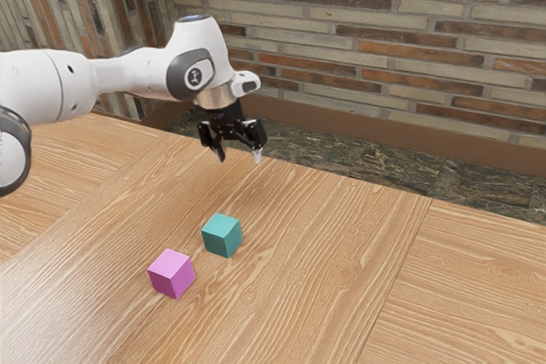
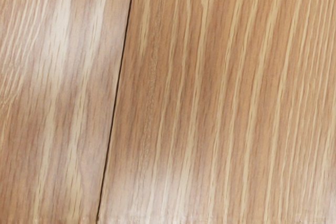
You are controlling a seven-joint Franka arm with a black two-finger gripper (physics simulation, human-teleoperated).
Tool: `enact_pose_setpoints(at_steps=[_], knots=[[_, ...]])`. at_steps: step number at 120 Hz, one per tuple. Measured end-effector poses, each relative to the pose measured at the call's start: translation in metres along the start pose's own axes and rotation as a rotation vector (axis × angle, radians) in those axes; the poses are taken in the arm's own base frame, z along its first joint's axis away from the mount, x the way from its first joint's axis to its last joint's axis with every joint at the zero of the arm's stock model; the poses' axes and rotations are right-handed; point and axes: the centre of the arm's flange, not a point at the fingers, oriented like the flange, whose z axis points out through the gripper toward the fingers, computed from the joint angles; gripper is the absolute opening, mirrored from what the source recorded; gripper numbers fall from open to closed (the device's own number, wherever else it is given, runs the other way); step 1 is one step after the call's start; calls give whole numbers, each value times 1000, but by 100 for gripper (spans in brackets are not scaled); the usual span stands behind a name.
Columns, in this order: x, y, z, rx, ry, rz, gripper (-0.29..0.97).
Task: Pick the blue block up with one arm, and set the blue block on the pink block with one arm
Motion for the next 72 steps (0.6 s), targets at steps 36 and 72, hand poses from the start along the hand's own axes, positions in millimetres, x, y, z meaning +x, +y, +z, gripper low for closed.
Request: enact_pose_setpoints(at_steps=[36,72], knots=[[-78,16,34,113,-134,46,68],[-116,12,52,107,-51,75,68]])
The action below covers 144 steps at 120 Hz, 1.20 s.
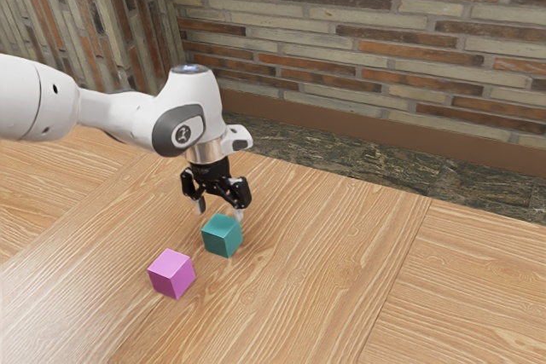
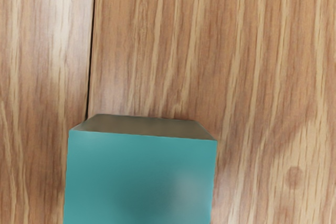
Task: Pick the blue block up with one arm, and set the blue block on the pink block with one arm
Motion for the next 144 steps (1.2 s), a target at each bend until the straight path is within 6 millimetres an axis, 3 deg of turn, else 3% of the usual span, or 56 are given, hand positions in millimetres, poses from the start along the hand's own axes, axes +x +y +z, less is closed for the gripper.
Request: enact_pose_setpoints(at_steps=[9,26,56,68,92,118,144], knots=[[-9,-4,14,5,15,18,68],[-11,-17,20,6,74,35,68],[-11,-14,33,-10,138,86,68],[-19,-14,49,-15,139,101,68],[-18,-16,49,-24,183,112,68],[-22,-19,54,-109,175,8,68],[-35,-23,68,-136,137,-33,56]])
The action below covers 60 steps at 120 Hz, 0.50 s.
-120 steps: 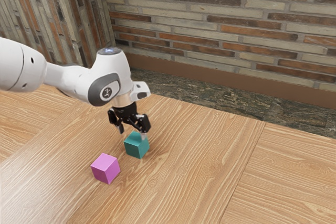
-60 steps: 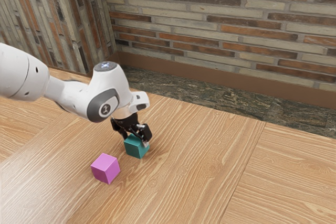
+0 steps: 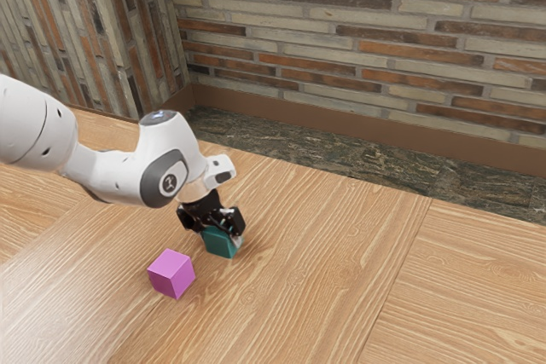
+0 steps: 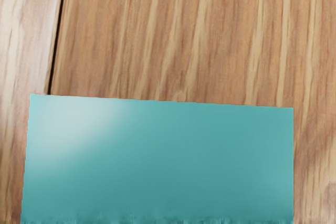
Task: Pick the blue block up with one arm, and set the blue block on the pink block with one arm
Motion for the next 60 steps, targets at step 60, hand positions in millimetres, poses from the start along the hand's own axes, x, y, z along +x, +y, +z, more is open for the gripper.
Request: enact_pose_setpoints(at_steps=[60], knots=[[-27,5,-102,91,-33,22,36]])
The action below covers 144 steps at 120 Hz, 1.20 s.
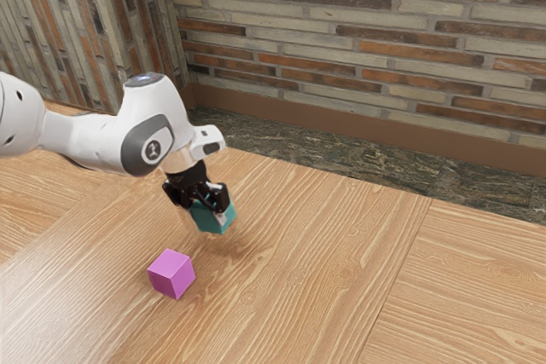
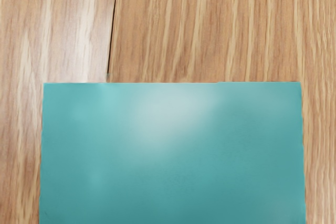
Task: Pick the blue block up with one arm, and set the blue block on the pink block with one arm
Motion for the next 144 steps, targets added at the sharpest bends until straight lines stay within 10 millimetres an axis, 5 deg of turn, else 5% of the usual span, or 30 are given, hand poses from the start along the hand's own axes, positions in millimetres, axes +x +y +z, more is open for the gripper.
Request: enact_pose_setpoints(at_steps=[17,36,50,86,98,112,144], knots=[[-38,-12,-2,42,-81,-9,37],[-58,-1,-6,83,-113,78,36],[-79,-12,0,114,-114,99,37],[-71,-16,-9,176,25,130,37],[-80,-9,3,175,29,128,37],[-86,5,-9,149,66,77,37],[-98,-5,-5,92,41,-88,37]])
